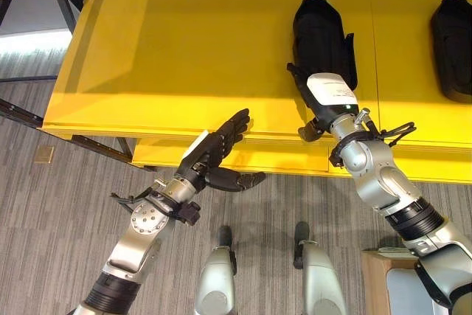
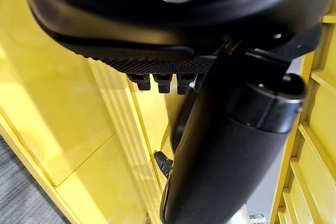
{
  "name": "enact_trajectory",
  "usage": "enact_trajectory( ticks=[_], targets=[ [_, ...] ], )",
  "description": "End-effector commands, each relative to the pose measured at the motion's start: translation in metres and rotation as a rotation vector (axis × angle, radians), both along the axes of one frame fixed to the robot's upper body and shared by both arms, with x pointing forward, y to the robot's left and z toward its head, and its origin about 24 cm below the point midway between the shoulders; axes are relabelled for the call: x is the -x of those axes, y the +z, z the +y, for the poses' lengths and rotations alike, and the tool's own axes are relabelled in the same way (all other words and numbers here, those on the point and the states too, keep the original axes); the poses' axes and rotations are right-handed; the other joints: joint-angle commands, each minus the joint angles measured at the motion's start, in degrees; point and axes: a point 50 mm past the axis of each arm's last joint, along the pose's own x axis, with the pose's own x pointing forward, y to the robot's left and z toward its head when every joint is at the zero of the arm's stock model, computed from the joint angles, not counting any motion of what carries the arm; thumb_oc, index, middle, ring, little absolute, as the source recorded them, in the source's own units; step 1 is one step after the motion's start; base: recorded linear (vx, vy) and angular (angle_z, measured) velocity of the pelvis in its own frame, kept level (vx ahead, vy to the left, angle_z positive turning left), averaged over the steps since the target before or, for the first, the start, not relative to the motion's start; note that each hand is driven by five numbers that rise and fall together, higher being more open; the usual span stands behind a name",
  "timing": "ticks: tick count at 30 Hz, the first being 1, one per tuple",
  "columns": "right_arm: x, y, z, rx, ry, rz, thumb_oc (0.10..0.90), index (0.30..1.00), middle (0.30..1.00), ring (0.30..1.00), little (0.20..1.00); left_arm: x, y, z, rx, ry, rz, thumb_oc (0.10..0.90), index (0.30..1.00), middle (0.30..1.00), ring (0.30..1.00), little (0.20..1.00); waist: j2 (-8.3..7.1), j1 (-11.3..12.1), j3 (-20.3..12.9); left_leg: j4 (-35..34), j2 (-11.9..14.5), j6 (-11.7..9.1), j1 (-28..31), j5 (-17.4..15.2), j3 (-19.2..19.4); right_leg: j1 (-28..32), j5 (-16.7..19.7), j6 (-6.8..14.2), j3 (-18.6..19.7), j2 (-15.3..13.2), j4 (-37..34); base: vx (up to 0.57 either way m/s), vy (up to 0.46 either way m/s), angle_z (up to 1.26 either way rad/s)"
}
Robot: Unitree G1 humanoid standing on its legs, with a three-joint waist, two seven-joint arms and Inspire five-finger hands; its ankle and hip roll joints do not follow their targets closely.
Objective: Move parts from the plastic box to the shelf.
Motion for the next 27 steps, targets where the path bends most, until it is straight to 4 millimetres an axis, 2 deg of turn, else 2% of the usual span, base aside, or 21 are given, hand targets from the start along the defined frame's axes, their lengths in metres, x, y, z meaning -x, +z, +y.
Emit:
enact_trajectory(
  ticks=[1,7,13,19,27],
  targets=[
    [0.014,0.067,0.017,-0.041,0.09,-0.323,0.9,1.0,1.0,1.0,1.0,0.012,0.043,-0.011,0.066,-0.071,-0.218,0.9,1.0,1.0,1.0,1.0,-1.14,-0.2,-3.0,1.3,-4.1,4.5,0.1,1.0,-2.0,4.5,-5.4,-2.6,0.3,4.4,2.5,0.0,0.0,0.0],
    [0.015,0.076,0.021,-0.089,0.124,-0.376,0.9,1.0,1.0,1.0,1.0,0.011,0.044,-0.01,0.067,-0.063,-0.226,0.9,1.0,1.0,1.0,1.0,-0.82,0.0,-2.8,0.6,-4.0,4.4,0.1,1.4,-2.1,4.1,-5.6,-2.7,0.2,4.4,2.8,0.0,0.0,0.0],
    [0.031,0.091,0.028,-0.291,0.239,-0.525,0.9,1.0,1.0,1.0,1.0,0.012,0.042,-0.011,0.095,-0.063,-0.212,0.9,1.0,1.0,1.0,1.0,-0.54,-0.2,-3.8,-1.8,-3.7,4.0,2.0,2.4,-1.8,5.4,-5.4,-2.6,0.2,4.4,1.2,0.04,0.033,0.0],
    [0.06,0.116,0.035,-0.437,0.369,-0.773,0.9,1.0,1.0,1.0,1.0,0.015,0.034,-0.017,0.126,-0.096,-0.18,0.9,1.0,1.0,1.0,1.0,-0.09,-0.4,-6.4,-6.0,-3.6,3.7,5.5,2.9,-1.3,8.6,-4.5,-2.3,0.3,4.2,-2.8,0.07,0.056,0.03],
    [0.076,0.134,0.036,-0.546,0.424,-0.926,0.9,1.0,1.0,1.0,1.0,0.021,0.021,-0.024,0.148,-0.133,-0.125,0.9,1.0,1.0,1.0,1.0,0.17,0.6,-10.1,-10.1,-3.5,3.1,9.5,3.7,-1.1,13.7,-3.6,-2.0,-0.5,4.0,-7.9,0.1,0.045,0.05]
  ],
)
